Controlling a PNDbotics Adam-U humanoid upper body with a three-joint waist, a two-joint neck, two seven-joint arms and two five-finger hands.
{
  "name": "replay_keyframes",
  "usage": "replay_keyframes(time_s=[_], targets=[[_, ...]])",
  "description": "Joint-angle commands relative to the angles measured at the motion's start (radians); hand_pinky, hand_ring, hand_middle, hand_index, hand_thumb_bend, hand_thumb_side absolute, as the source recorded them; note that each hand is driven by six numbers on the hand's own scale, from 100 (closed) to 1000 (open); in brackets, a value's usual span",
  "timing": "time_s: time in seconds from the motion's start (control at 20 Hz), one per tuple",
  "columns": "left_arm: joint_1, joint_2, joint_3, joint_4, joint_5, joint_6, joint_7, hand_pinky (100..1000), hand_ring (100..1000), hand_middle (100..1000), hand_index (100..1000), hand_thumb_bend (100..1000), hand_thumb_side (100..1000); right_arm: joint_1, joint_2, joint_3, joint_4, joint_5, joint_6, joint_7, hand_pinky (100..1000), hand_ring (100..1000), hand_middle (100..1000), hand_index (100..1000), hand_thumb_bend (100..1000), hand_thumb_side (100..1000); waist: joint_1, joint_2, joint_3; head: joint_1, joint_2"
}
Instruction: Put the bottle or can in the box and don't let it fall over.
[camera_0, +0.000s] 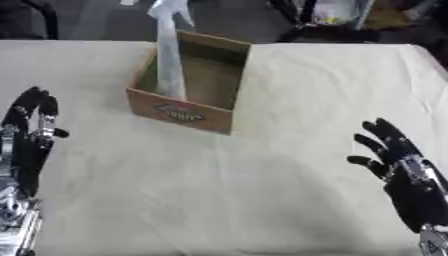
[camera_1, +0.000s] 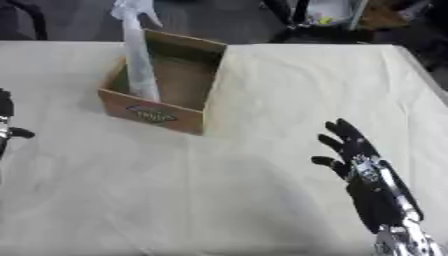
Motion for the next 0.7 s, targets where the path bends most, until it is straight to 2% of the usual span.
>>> replay_keyframes(time_s=[0.05, 0.7], targets=[[-0.014, -0.002, -0.001, -0.004, -0.006, -0.011, -0.004, 498, 1000, 923, 818, 337, 685, -0.006, -0.008, -0.007, -0.014, 0.002, -0.003, -0.001, 757, 954, 969, 1000, 100, 685, 0.0, -0.015, 0.002, -0.005, 0.001], [-0.018, -0.009, -0.009, 0.003, 0.011, -0.018, -0.006, 493, 1000, 919, 817, 323, 685, -0.009, -0.006, -0.009, -0.014, 0.003, -0.001, -0.001, 756, 954, 969, 1000, 100, 684, 0.006, -0.012, -0.006, -0.017, -0.006]])
